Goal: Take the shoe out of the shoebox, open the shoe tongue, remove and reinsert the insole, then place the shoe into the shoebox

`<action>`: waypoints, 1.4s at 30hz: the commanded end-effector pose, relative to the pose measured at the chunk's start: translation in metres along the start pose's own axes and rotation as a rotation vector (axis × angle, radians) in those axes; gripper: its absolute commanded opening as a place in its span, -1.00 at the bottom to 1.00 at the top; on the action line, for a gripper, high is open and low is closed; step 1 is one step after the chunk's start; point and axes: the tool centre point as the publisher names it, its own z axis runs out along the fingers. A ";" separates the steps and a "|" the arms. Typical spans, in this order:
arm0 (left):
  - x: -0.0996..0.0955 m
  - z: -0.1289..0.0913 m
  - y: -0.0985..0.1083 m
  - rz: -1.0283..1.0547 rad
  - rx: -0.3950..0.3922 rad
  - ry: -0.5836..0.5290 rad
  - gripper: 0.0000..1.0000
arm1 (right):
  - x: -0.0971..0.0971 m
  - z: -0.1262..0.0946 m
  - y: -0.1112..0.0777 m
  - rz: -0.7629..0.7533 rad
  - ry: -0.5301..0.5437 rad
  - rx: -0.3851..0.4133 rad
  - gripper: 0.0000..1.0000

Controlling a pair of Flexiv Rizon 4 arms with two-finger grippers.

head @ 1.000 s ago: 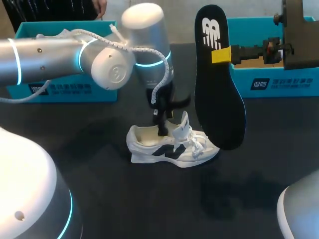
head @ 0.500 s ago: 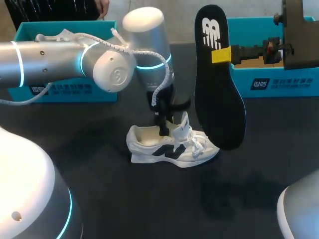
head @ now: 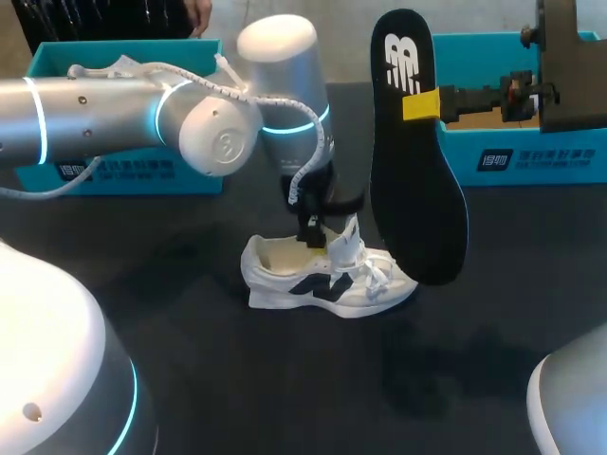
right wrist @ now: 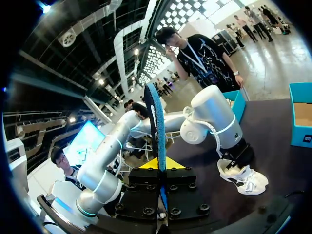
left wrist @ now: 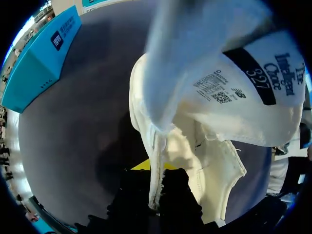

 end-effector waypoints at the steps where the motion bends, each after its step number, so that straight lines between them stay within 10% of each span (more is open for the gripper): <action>1: 0.004 -0.008 0.000 0.060 -0.010 0.025 -1.00 | 0.000 0.003 0.002 0.001 0.000 0.003 -1.00; 23: 0.003 -0.048 0.004 0.816 -0.218 0.492 -1.00 | 0.000 0.003 0.002 0.001 0.000 0.003 -1.00; 42: 0.008 -0.054 -0.009 1.228 -0.332 0.458 -1.00 | 0.000 0.003 0.002 0.001 0.000 0.003 -1.00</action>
